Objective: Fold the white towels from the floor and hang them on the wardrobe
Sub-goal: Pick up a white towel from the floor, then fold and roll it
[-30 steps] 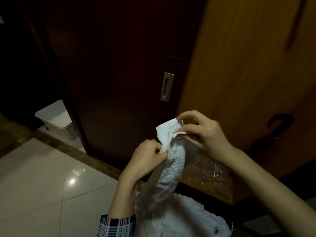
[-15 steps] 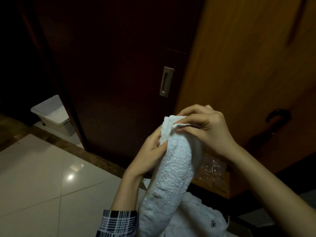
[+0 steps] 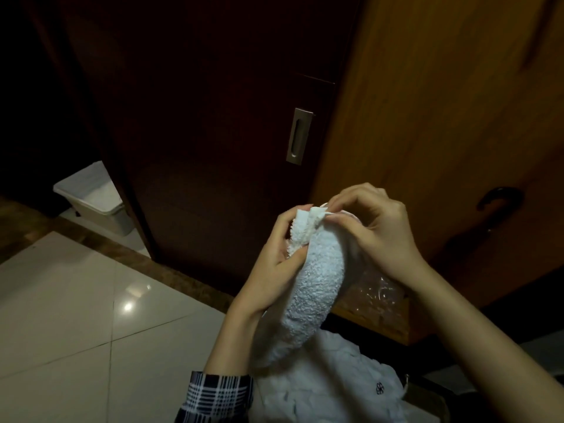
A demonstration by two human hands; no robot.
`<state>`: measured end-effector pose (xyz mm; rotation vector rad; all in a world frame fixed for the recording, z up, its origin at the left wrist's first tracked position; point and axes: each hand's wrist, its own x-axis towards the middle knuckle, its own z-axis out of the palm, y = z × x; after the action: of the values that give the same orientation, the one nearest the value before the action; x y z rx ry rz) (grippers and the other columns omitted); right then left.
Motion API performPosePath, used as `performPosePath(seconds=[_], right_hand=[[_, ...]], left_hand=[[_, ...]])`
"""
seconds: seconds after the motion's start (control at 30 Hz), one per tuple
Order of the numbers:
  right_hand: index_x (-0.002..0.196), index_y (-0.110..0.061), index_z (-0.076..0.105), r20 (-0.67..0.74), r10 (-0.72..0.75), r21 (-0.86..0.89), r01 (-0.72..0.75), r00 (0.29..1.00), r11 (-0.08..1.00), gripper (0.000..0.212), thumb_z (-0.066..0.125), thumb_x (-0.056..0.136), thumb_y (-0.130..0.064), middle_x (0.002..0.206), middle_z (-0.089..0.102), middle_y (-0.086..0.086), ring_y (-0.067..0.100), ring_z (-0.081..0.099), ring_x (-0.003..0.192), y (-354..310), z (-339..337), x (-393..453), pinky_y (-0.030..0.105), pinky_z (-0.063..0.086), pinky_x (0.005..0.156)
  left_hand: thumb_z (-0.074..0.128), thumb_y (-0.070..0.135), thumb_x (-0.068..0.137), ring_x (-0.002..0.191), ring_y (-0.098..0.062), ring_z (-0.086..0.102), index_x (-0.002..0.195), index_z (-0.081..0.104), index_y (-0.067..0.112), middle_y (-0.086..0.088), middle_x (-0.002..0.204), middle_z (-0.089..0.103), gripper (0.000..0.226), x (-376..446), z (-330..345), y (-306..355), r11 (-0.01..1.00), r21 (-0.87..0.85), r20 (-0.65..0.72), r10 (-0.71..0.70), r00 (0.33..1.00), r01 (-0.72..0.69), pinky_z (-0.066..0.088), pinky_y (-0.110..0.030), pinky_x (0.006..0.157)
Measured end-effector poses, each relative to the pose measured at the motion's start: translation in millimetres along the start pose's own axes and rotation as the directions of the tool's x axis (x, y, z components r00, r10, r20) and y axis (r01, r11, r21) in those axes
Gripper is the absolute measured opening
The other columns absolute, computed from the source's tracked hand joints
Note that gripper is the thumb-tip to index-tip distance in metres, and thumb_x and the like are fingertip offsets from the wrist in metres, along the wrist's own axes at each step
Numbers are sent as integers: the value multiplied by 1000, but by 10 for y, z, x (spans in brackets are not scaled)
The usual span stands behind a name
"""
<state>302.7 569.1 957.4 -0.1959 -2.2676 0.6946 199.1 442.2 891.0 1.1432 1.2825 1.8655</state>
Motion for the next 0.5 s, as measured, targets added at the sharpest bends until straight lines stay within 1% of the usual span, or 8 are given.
performPosePath(seconds=[0.1, 0.17, 0.2, 0.27, 0.33, 0.37, 0.43, 0.5], right_hand=[[85, -30, 62, 40, 36, -42, -34, 999, 999, 12, 62, 79, -41, 86, 65, -11, 14, 59, 90, -13, -6, 4, 26, 41, 86], [92, -31, 57, 143, 61, -118, -44, 988, 992, 22, 61, 78, -47, 87, 58, -20, 5, 52, 92, -35, -22, 29, 17, 36, 84], [96, -32, 55, 204, 76, -151, -45, 976, 987, 26, 64, 78, -48, 88, 56, -23, 1, 49, 93, -44, -35, 43, 16, 34, 84], [94, -29, 58, 303, 102, -181, -48, 947, 982, 19, 69, 82, -38, 89, 57, -22, 1, 47, 93, -51, -73, 68, 17, 35, 84], [89, -25, 63, 381, 98, -141, -47, 919, 989, 10, 71, 82, -29, 88, 61, -19, 2, 53, 91, -68, -131, 88, 16, 37, 82], [88, -25, 64, 430, 82, -95, -45, 899, 994, 10, 71, 82, -29, 88, 62, -18, 2, 55, 90, -74, -163, 92, 14, 39, 81], [88, -28, 61, 531, 9, -26, 6, 848, 1000, 10, 66, 82, -35, 88, 62, -18, -2, 57, 89, -99, -194, 91, 11, 40, 79], [89, -29, 60, 606, -47, 5, 55, 794, 998, 10, 59, 84, -38, 88, 60, -19, -4, 57, 90, -131, -186, 63, 10, 39, 83]], left_hand=[[56, 15, 91, 100, -5, 58, 126, 42, 26, 19, 109, 58, 40, -5, 0, -7, 999, 43, 25, 4, 1000, -5, 48, -24, 83], [53, 13, 91, 96, -5, 58, 124, 42, 29, 21, 104, 57, 38, -16, -9, -15, 994, 107, 39, 1, 999, -5, 47, -25, 80], [52, 12, 90, 93, -3, 57, 122, 41, 33, 23, 102, 56, 39, -19, -10, -15, 991, 137, 42, -1, 999, -5, 47, -24, 77], [53, 10, 89, 87, -1, 56, 118, 42, 36, 24, 99, 56, 41, -23, -17, 0, 985, 172, 53, -5, 999, -4, 46, -24, 73], [60, 13, 86, 84, -1, 57, 117, 46, 37, 22, 100, 58, 41, -20, -49, 8, 981, 196, 96, -13, 995, -6, 47, -25, 72], [64, 15, 84, 83, -3, 57, 116, 48, 36, 19, 100, 59, 41, -25, -84, 15, 976, 216, 128, -17, 992, -11, 47, -25, 72], [68, 14, 77, 75, -5, 55, 108, 55, 32, 11, 91, 60, 38, -40, -178, 49, 968, 251, 169, -27, 985, -17, 45, -23, 65], [70, 12, 73, 64, -10, 51, 98, 58, 27, -1, 80, 59, 32, -49, -277, 86, 939, 343, 212, -61, 975, -16, 40, -25, 57]])
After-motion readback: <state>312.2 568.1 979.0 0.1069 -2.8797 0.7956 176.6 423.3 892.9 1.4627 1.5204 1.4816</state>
